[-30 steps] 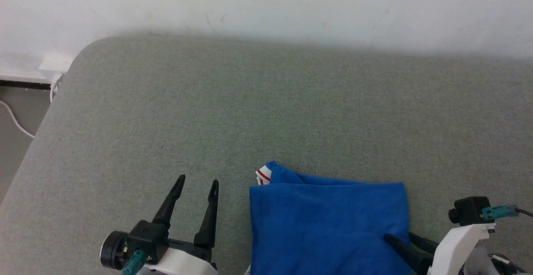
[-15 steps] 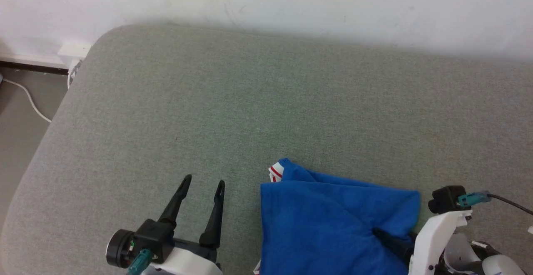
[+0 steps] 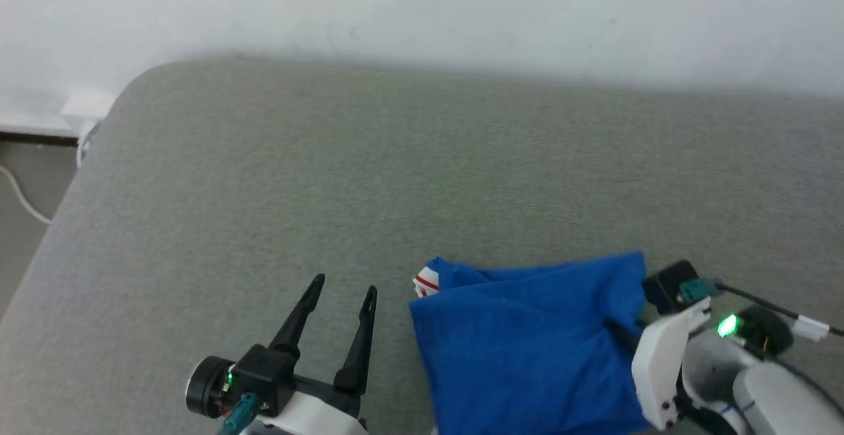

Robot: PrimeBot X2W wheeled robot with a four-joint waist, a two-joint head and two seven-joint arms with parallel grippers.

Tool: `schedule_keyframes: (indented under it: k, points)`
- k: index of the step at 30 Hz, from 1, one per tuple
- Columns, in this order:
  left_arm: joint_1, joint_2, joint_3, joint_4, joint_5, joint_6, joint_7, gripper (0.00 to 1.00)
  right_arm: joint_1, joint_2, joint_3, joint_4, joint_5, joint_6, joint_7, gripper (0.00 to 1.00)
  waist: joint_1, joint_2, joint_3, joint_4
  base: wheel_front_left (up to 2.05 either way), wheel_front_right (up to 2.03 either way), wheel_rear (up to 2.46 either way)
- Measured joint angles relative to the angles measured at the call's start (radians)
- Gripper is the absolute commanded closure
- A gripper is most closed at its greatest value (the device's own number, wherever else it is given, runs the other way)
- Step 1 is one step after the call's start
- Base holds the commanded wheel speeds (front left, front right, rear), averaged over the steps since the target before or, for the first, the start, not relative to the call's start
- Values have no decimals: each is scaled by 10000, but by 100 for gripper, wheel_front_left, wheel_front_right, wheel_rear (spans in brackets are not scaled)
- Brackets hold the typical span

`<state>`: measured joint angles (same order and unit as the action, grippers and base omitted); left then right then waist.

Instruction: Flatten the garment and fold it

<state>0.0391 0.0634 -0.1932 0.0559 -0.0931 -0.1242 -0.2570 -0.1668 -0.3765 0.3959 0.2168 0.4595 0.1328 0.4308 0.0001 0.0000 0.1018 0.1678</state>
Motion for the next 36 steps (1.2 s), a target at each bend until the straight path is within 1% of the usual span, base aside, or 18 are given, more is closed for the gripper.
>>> schedule_keyframes:
  k: [4,8,12,15,17,20,24,28,31,36]
  points:
    - [-5,-10,-134,-113,6,-2,0,0,-1074,-761,648,-550,-1346,0,194,100,0,0,-52,-592,0,0,0]
    - [-70,-33,-213,-286,6,-2,0,0,-2301,-1643,1542,-1051,-1990,2,531,100,0,0,21,-1346,0,0,0]
    - [-412,-42,-349,-470,25,-4,0,0,-3315,-2615,2194,-1104,-2040,0,723,100,0,0,236,-2195,0,0,0]
    - [-701,-36,-424,-570,86,-4,0,0,-3825,-3329,2481,-920,-1946,0,775,100,0,0,477,-2812,0,0,0]
    - [-914,-17,-516,-614,132,-4,-2,0,-4023,-3707,2527,-654,-1801,0,675,100,0,0,686,-3182,0,0,0]
    - [-1246,98,-685,-623,265,-19,0,0,-4180,-4167,2435,-121,-1728,2,194,100,0,0,1110,-3603,0,0,0]
    - [-1679,460,-757,-608,384,-31,0,0,-4396,-4389,1737,1093,-1687,2,-713,100,1,0,1799,-4001,0,0,0]
    - [-1993,792,-857,-663,418,-33,0,0,-4604,-4357,880,2677,-1996,2,-1580,100,2,0,2563,-4229,0,0,0]
    - [-2217,1030,-903,-681,424,-33,0,0,-4875,-4259,148,3789,-2472,2,-2368,100,2,0,3117,-4328,0,0,0]
    - [-2486,1112,-892,-855,424,-42,0,0,-5378,-4161,-688,5179,-3528,4,-3578,100,2,0,3910,-4358,0,0,0]
